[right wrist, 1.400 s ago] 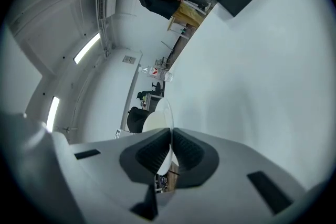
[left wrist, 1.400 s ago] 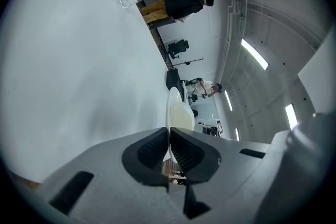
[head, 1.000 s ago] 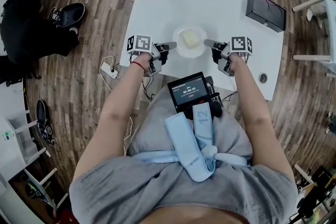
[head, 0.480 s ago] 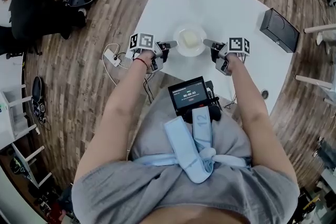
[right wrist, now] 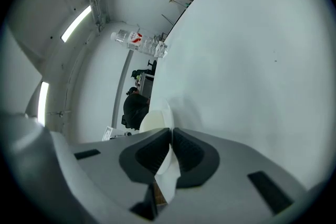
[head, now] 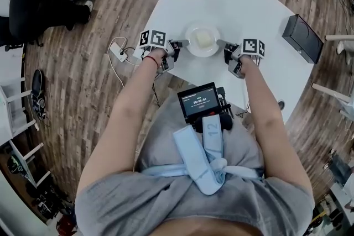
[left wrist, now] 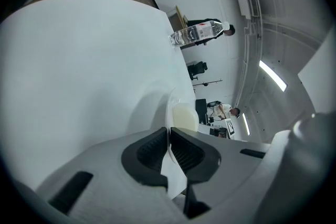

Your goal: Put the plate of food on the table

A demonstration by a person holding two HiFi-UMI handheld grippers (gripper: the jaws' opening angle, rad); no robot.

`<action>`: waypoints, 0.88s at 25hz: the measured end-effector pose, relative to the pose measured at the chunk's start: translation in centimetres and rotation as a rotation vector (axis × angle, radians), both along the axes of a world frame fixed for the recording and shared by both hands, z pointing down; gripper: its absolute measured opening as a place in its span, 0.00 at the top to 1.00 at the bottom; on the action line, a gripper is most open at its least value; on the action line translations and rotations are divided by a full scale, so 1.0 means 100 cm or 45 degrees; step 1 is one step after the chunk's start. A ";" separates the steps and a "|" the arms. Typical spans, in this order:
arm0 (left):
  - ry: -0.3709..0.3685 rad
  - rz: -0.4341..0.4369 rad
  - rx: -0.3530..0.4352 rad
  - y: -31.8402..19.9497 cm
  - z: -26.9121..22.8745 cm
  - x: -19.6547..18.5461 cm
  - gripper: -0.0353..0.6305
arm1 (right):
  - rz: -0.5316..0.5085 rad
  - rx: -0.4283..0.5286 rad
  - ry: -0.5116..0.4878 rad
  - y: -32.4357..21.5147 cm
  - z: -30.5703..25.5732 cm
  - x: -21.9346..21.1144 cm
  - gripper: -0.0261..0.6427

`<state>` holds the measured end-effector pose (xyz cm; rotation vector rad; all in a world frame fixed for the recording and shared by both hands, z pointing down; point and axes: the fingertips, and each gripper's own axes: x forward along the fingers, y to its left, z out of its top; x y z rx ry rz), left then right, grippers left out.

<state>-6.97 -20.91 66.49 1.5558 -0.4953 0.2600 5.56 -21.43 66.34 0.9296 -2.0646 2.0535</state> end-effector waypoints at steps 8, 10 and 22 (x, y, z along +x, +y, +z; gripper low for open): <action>-0.034 0.005 -0.012 0.002 0.007 -0.002 0.90 | -0.001 -0.003 0.029 0.001 0.003 -0.002 0.90; -0.041 0.002 -0.014 0.001 0.008 -0.002 0.90 | -0.004 -0.002 0.030 0.000 0.004 -0.003 0.90; -0.030 -0.033 -0.030 -0.006 0.009 0.000 0.90 | 0.047 -0.034 -0.008 -0.006 0.005 0.001 0.90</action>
